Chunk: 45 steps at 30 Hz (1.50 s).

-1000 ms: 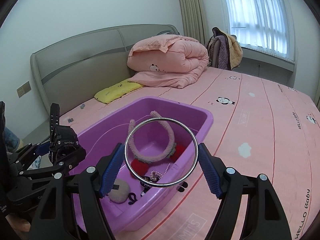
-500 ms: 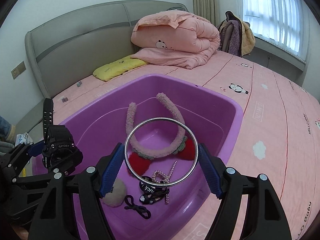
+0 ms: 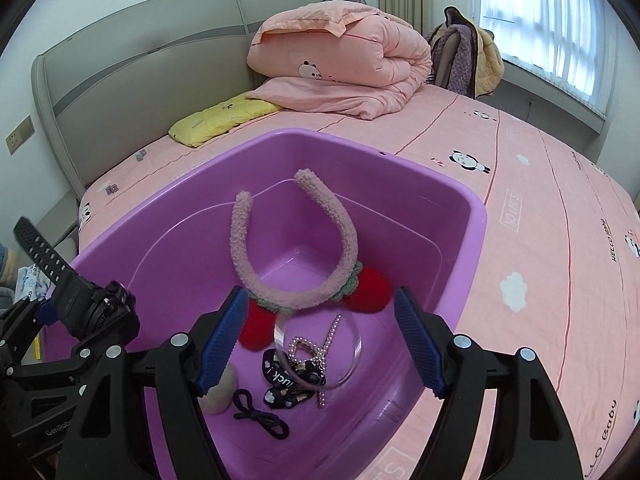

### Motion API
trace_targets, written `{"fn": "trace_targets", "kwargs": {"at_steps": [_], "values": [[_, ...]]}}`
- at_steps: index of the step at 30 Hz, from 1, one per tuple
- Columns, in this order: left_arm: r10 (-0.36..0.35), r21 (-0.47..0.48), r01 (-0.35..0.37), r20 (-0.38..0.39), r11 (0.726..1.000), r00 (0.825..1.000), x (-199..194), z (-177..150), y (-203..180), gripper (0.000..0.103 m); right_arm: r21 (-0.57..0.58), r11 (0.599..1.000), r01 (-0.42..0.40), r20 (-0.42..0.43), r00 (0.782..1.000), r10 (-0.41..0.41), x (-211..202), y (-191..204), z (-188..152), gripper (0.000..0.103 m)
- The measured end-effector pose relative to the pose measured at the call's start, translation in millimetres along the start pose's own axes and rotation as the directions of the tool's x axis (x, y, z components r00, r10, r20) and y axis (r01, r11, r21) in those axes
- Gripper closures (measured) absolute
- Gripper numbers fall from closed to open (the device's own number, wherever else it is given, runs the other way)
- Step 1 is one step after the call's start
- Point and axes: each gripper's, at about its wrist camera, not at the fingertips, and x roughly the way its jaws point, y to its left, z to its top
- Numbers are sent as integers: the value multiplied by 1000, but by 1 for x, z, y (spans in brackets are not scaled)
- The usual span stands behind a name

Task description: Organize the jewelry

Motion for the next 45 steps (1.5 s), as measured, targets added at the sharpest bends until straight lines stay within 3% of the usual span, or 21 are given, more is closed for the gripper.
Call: {"fn": "trace_targets", "kwargs": {"at_steps": [3, 4, 17, 45], "values": [[26, 3, -26, 58, 1000, 998, -10, 1, 0, 8, -2, 1000, 6, 0, 1000, -6, -1, -1, -1, 31], [35, 10, -36, 70, 999, 997, -12, 1, 0, 7, -3, 1000, 10, 1, 1000, -10, -1, -1, -2, 31], [37, -25, -37, 29, 999, 999, -12, 5, 3, 7, 21, 1000, 7, 14, 1000, -7, -9, -5, -3, 30], [74, -53, -71, 56, 996, 996, -27, 8, 7, 7, 30, 1000, 6, 30, 1000, -7, -23, -5, -5, 30]]}}
